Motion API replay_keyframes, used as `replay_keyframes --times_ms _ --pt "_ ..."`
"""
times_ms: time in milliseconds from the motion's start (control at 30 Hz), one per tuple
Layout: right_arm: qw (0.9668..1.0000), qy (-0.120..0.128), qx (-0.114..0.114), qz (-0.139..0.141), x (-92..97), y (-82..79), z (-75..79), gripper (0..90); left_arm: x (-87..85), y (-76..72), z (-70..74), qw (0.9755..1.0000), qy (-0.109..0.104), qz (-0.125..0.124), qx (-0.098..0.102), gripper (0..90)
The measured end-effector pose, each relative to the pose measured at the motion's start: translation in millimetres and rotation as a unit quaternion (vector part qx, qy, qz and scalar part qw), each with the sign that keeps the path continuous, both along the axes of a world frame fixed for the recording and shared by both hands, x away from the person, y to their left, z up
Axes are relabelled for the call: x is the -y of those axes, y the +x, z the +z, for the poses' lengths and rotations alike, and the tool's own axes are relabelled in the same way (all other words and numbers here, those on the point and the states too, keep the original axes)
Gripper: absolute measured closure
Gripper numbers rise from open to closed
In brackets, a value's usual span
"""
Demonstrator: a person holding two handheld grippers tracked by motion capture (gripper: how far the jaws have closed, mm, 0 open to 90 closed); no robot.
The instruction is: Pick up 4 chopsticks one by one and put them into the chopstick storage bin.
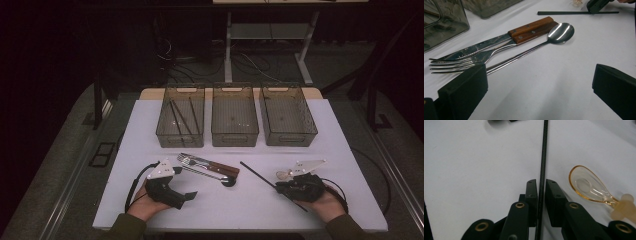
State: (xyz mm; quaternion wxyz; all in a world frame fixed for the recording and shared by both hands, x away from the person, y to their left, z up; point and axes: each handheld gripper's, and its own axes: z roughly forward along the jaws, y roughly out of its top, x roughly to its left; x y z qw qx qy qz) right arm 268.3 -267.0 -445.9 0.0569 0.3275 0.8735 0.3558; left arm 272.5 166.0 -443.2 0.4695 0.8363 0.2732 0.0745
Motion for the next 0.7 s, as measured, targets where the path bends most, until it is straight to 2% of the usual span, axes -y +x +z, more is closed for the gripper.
replay_keyframes --times_ms 467,700 --pt "0.9995 -0.024 0.020 0.008 -5.7 -2.1 -1.2 84.1 0.6 0.1 -0.5 1.0000 0.004 -0.001 -0.002 0.0" --pt "0.9996 -0.024 0.015 0.002 -6.4 -1.7 -0.7 85.2 0.9 0.2 -0.7 1.0000 0.004 -0.003 -0.002 0.0"
